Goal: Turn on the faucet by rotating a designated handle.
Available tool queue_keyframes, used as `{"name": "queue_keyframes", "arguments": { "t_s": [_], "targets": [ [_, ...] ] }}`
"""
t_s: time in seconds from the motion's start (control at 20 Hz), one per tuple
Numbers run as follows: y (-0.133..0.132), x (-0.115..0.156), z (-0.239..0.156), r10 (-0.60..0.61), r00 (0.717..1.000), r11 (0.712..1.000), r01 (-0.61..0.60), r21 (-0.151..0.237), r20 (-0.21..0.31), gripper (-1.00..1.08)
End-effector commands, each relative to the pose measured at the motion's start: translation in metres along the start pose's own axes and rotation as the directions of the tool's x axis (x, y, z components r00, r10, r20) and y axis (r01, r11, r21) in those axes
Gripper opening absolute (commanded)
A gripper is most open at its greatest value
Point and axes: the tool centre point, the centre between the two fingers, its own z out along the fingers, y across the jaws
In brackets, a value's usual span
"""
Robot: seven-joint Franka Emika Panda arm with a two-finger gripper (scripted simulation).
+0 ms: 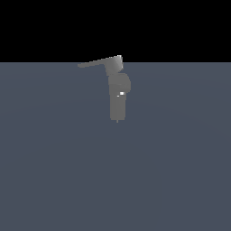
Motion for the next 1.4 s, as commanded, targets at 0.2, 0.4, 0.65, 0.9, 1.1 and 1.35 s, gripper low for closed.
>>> {"name": "queue_keyframes", "arguments": {
  "t_s": [0.2, 0.4, 0.65, 0.9, 1.1, 1.35],
  "targets": [
    [-0.001, 0.000, -0.002, -0.012, 1.000, 1.000, 0.012, -0.013, -0.002, -1.00],
    [-0.004, 0.001, -0.005, -0.037, 0.999, 0.999, 0.037, -0.039, -0.006, -1.00],
    [-0.004, 0.001, -0.006, -0.039, 0.999, 0.998, 0.039, -0.041, -0.006, -1.00],
    [-0.005, 0.007, -0.006, -0.013, 1.000, 0.999, 0.013, -0.032, -0.003, -1.00],
    [-0.006, 0.018, -0.007, 0.027, 1.000, 0.999, -0.027, -0.019, 0.003, -1.00],
    [-0.009, 0.038, -0.007, 0.103, 0.995, 0.995, -0.103, 0.003, 0.018, -1.00]
  ]
}}
